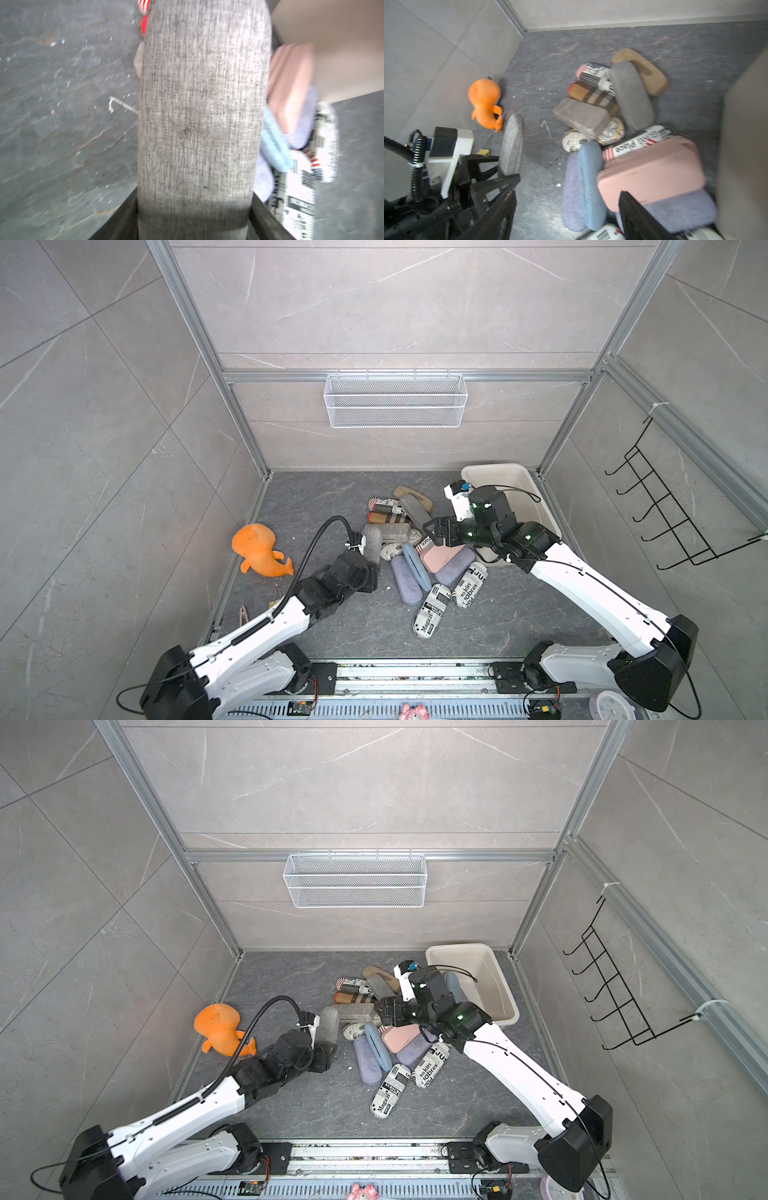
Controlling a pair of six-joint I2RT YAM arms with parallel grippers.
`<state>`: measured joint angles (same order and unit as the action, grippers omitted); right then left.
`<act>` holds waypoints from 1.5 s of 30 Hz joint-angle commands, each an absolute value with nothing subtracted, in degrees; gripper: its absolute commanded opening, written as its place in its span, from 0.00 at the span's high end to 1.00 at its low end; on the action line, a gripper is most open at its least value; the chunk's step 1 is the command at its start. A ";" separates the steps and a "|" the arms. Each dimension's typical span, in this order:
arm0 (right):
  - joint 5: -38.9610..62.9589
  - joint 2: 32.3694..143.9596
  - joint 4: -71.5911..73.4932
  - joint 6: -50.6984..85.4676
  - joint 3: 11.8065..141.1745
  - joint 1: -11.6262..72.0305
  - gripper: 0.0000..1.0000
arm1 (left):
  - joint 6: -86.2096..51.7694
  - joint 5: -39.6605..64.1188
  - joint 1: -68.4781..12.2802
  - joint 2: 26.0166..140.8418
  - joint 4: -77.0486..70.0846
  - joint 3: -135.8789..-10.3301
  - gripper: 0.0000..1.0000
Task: Put the glasses cases into the storage boxes
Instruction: Pick up the glasses case at the center of the board, then place the glasses case in the storage box.
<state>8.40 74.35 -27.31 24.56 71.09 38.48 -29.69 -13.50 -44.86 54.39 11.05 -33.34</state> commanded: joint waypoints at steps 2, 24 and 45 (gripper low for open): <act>12.02 77.01 -19.00 29.44 72.28 43.18 0.20 | -27.36 -11.45 -44.91 50.46 -6.76 -30.47 0.39; 9.01 89.39 -9.89 36.64 78.19 50.36 0.54 | -27.88 -7.85 -44.91 48.47 -11.82 -30.38 0.39; 7.77 91.21 -10.23 35.14 79.63 51.04 0.70 | -28.08 -9.86 -44.87 48.62 -9.58 -30.05 0.19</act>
